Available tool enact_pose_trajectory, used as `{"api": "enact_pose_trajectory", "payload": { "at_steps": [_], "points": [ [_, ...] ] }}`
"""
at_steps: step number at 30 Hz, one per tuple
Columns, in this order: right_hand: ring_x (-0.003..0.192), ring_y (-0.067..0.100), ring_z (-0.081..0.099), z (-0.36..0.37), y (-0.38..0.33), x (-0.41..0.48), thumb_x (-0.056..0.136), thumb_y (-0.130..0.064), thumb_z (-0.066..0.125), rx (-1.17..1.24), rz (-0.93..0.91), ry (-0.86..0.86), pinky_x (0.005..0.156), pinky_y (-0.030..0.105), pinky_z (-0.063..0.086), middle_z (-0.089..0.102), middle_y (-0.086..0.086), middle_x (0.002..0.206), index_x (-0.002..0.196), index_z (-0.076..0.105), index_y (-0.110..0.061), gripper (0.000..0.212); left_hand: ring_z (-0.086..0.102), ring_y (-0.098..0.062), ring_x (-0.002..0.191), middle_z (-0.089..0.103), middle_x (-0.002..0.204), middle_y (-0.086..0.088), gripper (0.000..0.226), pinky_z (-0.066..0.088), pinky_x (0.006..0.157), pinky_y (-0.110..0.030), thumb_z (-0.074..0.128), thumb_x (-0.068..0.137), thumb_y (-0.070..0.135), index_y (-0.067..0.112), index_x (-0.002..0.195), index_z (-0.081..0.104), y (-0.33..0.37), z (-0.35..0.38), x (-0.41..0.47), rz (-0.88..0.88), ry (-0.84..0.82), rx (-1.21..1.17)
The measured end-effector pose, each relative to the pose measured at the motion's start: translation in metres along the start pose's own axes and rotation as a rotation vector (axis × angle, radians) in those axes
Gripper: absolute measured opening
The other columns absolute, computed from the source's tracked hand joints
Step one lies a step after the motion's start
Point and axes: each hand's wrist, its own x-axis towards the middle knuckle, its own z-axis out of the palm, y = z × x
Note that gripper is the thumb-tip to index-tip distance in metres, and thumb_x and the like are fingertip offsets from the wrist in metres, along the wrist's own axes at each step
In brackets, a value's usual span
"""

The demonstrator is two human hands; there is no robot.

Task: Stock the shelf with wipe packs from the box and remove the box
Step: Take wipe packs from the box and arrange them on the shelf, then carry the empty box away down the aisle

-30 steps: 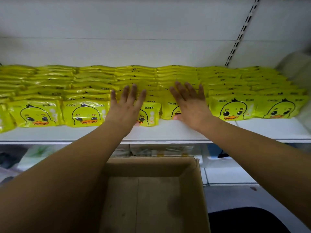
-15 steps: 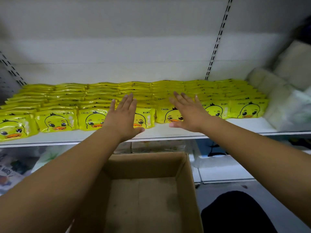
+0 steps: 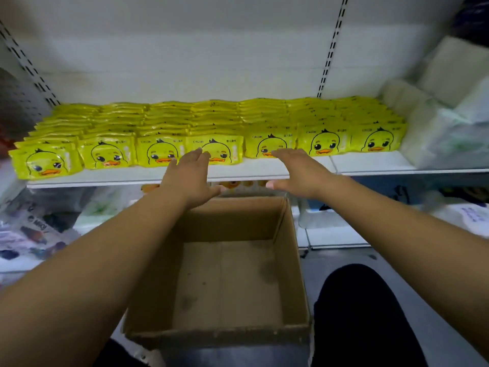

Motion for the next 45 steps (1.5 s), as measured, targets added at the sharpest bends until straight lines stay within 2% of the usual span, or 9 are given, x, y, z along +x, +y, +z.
{"api": "enact_pose_trajectory", "payload": {
  "at_steps": [5,11,16,18,20,24,33,40,45],
  "points": [
    [0.145,0.029,0.033,0.084,-0.003,-0.006,0.090,-0.052,0.068,0.125,0.155,-0.020,0.115,0.047,0.036,0.035,0.007,0.159,0.154,0.033,-0.018,0.081,0.045,-0.036,0.135,0.048,0.148,-0.018,0.071,0.040,0.108,-0.047,0.063,0.093,0.053,0.008,0.144,0.044,-0.009,0.062,-0.018,-0.180,-0.030,-0.180],
    [0.150,0.033,0.020,0.162,0.000,-0.029,0.086,-0.049,0.073,0.161,0.461,-0.006,0.118,0.052,0.033,0.007,0.005,0.168,0.158,0.009,-0.015,0.102,0.008,-0.039,0.155,0.009,0.167,-0.023,0.094,0.009,0.125,-0.054,0.056,0.097,0.054,0.000,0.159,0.010,-0.043,0.127,-0.074,-0.598,-0.119,-0.203],
    [0.148,0.032,0.031,0.173,-0.001,-0.046,0.089,-0.040,0.073,0.378,0.662,-0.058,0.116,0.048,0.036,0.015,0.006,0.167,0.160,-0.007,-0.022,0.108,0.027,-0.045,0.148,0.026,0.161,-0.027,0.092,0.026,0.120,-0.057,0.057,0.095,0.058,-0.002,0.155,0.019,-0.074,0.147,-0.113,-0.907,-0.306,-0.346],
    [0.136,0.035,0.047,0.173,0.002,-0.057,0.094,-0.037,0.068,0.441,0.774,-0.118,0.107,0.044,0.043,0.037,0.013,0.158,0.159,0.001,-0.016,0.096,0.046,-0.048,0.133,0.047,0.146,-0.029,0.077,0.040,0.109,-0.055,0.053,0.098,0.056,-0.002,0.145,0.035,-0.084,0.154,-0.126,-1.004,-0.405,-0.511],
    [0.121,0.040,0.057,0.173,0.004,-0.067,0.100,-0.031,0.060,0.421,0.849,-0.187,0.089,0.038,0.047,0.056,0.021,0.138,0.148,0.029,-0.006,0.062,0.053,-0.048,0.123,0.056,0.134,-0.030,0.061,0.043,0.101,-0.050,0.046,0.105,0.048,-0.004,0.136,0.048,-0.091,0.154,-0.133,-1.026,-0.480,-0.577],
    [0.106,0.042,0.062,0.162,-0.008,-0.077,0.105,-0.020,0.045,0.342,0.930,-0.242,0.073,0.032,0.037,0.064,0.024,0.117,0.124,0.050,-0.001,0.027,0.058,-0.045,0.116,0.063,0.125,-0.030,0.044,0.044,0.096,-0.044,0.039,0.111,0.031,-0.003,0.126,0.063,-0.102,0.139,-0.133,-1.041,-0.561,-0.539],
    [0.091,0.042,0.062,0.086,-0.041,-0.108,0.106,-0.024,0.044,0.287,0.744,-0.246,0.069,0.036,0.041,0.066,0.023,0.100,0.112,0.056,-0.001,0.027,0.064,-0.041,0.108,0.069,0.117,-0.021,0.041,0.050,0.092,-0.045,0.040,0.109,0.037,0.010,0.124,0.068,-0.083,0.040,-0.194,-1.246,-0.415,-0.565],
    [0.090,0.047,0.063,0.021,-0.098,-0.089,0.102,-0.021,0.050,0.248,0.400,-0.237,0.071,0.042,0.044,0.067,0.028,0.094,0.103,0.060,0.003,0.026,0.055,-0.029,0.070,0.058,0.074,-0.009,0.042,0.038,0.068,-0.036,0.037,0.110,0.039,0.011,0.089,0.060,-0.059,-0.057,-0.266,-1.567,0.023,-0.590],
    [0.094,0.048,0.062,-0.021,-0.161,-0.064,0.102,-0.024,0.048,0.190,0.135,-0.260,0.072,0.044,0.044,0.067,0.029,0.097,0.104,0.060,0.000,0.026,0.056,-0.041,0.079,0.056,0.076,-0.017,0.043,0.032,0.065,-0.037,0.038,0.109,0.039,0.010,0.080,0.053,-0.032,-0.103,-0.334,-1.820,0.317,-0.526]
  ]
}}
